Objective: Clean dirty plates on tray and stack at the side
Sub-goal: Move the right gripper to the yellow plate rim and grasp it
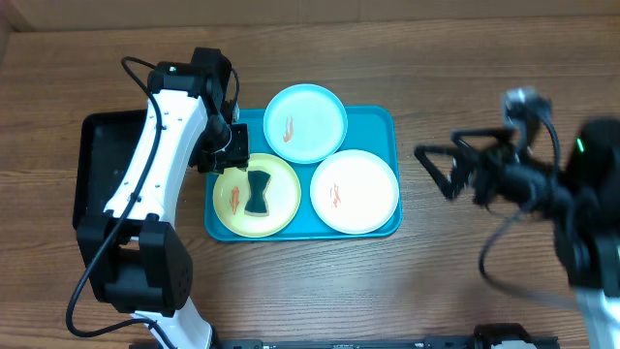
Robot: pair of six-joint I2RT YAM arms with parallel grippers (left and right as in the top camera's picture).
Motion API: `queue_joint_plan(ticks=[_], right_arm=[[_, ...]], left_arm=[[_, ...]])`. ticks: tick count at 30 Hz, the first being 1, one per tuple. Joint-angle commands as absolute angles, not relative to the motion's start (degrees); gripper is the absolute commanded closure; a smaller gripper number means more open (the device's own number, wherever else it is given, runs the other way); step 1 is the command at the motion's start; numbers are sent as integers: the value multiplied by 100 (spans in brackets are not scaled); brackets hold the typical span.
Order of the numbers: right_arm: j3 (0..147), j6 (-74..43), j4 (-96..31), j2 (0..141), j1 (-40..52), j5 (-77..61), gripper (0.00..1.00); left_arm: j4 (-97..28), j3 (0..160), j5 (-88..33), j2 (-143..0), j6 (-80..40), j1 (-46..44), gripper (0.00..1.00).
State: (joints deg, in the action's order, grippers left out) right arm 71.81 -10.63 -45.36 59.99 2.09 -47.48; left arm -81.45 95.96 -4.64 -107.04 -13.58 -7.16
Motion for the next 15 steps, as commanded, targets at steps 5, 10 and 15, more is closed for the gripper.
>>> queue_joint_plan(ticks=[5, 10, 15], right_arm=[[7347, -1988, -4425, 7662, 1564, -3295, 30], [7347, -3153, -3988, 9244, 3089, -1199, 46], [7347, -3173, -3374, 10235, 3656, -1203, 48]], left_arm=[[-8138, 9572, -449, -10753, -1441, -755, 55], [-8093, 9572, -449, -10753, -1619, -755, 54], [-8095, 9572, -449, -10753, -1634, -755, 55]])
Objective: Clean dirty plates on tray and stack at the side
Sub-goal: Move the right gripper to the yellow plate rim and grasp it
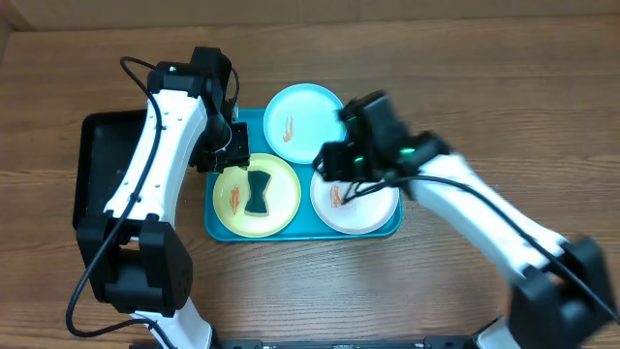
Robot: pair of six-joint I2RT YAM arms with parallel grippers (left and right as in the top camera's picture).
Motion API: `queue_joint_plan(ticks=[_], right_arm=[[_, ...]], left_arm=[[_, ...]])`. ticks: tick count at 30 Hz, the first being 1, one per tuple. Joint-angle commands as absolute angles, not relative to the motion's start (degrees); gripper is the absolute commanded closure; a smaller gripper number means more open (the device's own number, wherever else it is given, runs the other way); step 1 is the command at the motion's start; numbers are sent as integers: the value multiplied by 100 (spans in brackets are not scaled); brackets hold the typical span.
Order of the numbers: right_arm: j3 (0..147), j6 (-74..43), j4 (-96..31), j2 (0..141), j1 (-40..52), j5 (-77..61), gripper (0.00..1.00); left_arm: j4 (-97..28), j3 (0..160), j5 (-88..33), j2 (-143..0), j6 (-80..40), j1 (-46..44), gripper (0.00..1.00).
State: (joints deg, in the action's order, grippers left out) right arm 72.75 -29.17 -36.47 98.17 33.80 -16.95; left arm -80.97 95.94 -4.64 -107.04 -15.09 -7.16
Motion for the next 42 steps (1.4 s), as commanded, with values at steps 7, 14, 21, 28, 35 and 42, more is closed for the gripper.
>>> queue_joint_plan(ticks=[7, 14, 21, 28, 35, 42], right_arm=[[7347, -3030, -2539, 10637, 3999, -1072, 60], [7811, -3166, -3317, 10659, 3994, -1057, 57], [8068, -3301, -3288, 10925, 4001, -834, 49], [8068, -3306, -2842, 11542, 4115, -558, 46], [8068, -3304, -2961, 11614, 4119, -591, 59], [8068, -3308, -3006, 11703, 4209, -626, 62]], left_arm=[[-8044, 9572, -449, -10753, -1634, -755, 54], [-8023, 9572, -449, -10753, -1634, -755, 53], [-8012, 9572, -451, -10753, -1634, -755, 53], [-8058, 9572, -449, -10753, -1632, -755, 54], [-8007, 9572, -449, -10753, -1632, -755, 54], [-8001, 9572, -449, -10755, -1632, -760, 55]])
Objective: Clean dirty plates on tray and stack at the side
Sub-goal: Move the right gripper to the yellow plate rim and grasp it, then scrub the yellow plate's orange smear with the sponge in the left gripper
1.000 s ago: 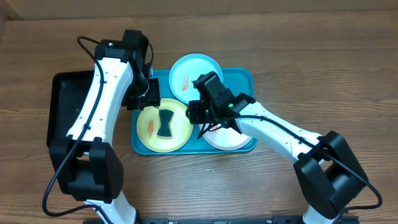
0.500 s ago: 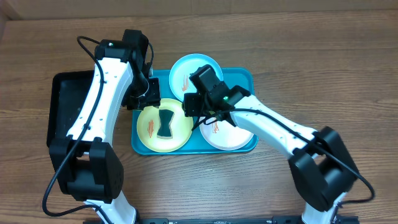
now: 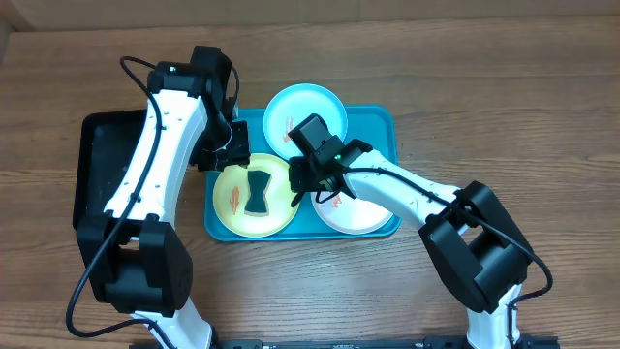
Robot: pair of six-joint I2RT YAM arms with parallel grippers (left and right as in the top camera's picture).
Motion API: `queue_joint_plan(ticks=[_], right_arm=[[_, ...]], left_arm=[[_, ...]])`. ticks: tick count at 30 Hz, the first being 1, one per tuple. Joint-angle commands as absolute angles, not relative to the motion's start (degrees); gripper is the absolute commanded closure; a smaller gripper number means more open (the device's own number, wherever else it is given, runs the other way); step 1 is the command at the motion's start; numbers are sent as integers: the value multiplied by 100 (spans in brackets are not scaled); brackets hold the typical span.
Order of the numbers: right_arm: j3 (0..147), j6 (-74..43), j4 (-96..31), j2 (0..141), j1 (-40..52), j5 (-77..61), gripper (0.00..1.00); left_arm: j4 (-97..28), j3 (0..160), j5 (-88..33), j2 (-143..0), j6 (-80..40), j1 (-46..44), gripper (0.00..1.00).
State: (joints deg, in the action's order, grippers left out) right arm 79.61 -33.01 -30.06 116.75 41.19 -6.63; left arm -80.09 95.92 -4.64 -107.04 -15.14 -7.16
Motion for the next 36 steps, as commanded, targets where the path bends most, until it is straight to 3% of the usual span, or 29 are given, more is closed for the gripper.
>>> queue_joint_plan(ticks=[1, 17, 36], right_arm=[[8068, -3308, -3004, 11732, 4226, -624, 62], [8068, -3328, -3026, 11867, 4278, -622, 91], [8068, -3326, -3028, 11867, 4278, -622, 93]], left_arm=[[-7990, 9572, -449, -10755, -1629, -760, 55], [-7336, 8667, -781, -10757, -1544, -760, 76], [-5334, 7214, -1109, -10757, -1376, -860, 65]])
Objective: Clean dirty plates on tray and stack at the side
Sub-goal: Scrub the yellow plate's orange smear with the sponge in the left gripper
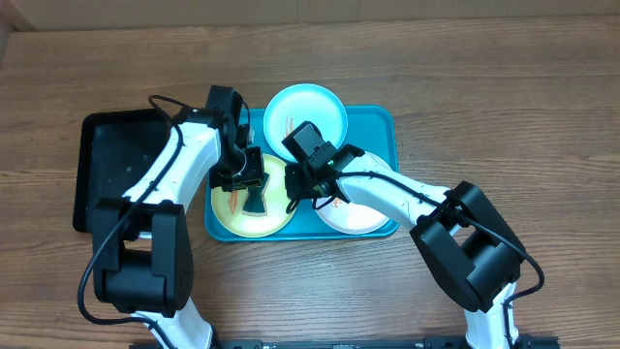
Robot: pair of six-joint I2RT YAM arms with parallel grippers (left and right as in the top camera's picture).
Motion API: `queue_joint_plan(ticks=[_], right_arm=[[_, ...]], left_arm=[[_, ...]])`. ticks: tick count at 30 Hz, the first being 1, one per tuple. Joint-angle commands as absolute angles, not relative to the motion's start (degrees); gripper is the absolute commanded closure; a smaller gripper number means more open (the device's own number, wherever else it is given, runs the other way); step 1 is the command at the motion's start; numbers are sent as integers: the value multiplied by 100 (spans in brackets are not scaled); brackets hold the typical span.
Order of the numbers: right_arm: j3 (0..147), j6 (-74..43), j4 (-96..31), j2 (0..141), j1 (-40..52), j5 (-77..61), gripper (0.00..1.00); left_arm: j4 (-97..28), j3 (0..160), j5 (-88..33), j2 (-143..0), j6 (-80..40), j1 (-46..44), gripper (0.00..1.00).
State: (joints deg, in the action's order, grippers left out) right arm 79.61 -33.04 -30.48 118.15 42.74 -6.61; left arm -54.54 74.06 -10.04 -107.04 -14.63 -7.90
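A teal tray (383,126) holds three plates with orange smears: a light blue one (310,109) at the back, a white one (373,215) at the front right, and a yellow one (232,208) at the front left. A dark bow-shaped sponge (256,203) lies on the yellow plate. My left gripper (251,181) hangs over the sponge's far end, its fingers apparently apart around it. My right gripper (293,198) sits at the yellow plate's right rim and looks closed on it. The right arm covers part of the white plate.
A black tray (116,145) lies left of the teal tray, partly under the left arm. Bare wooden table (484,97) stretches to the right and along the front.
My left gripper has moved from the yellow plate's far-left rim to above the sponge's far end. The right gripper stays at the plate's right rim, almost unmoved.
At first my right gripper hung open far off to the right while the left one rested by the yellow plate's far-left rim. The right arm then appeared over the tray, then at the yellow plate's right rim. Now the left gripper is over the sponge.
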Motion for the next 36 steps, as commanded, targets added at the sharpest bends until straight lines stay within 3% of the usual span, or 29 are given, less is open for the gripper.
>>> queue_joint_plan(ticks=[1, 10, 12, 13, 15, 29, 36], right_arm=[[8068, -3326, -3030, 11867, 4278, -624, 93], [8068, -3326, -3033, 11867, 4274, -624, 94], [8068, -3326, -3033, 11867, 4274, -622, 96], [8068, -3326, -3033, 11867, 4274, -622, 96], [8068, -3326, -3033, 11867, 4274, -622, 96], [8068, -3321, -3089, 11867, 4268, -622, 96], [8071, -3321, -3089, 11867, 4268, -604, 96]], left_arm=[[-5293, 7172, -1111, -10757, -1374, -871, 65], [-5070, 6908, -917, -10757, -1369, -906, 66], [-5026, 6847, -764, -10757, -1372, -904, 73], [-5006, 6818, -628, -10757, -1372, -904, 85], [-4958, 6742, -292, -10757, -1378, -904, 95], [-4862, 6678, 2171, -10755, -1848, -897, 96], [-4772, 6980, 1588, -10755, -1922, -904, 96]])
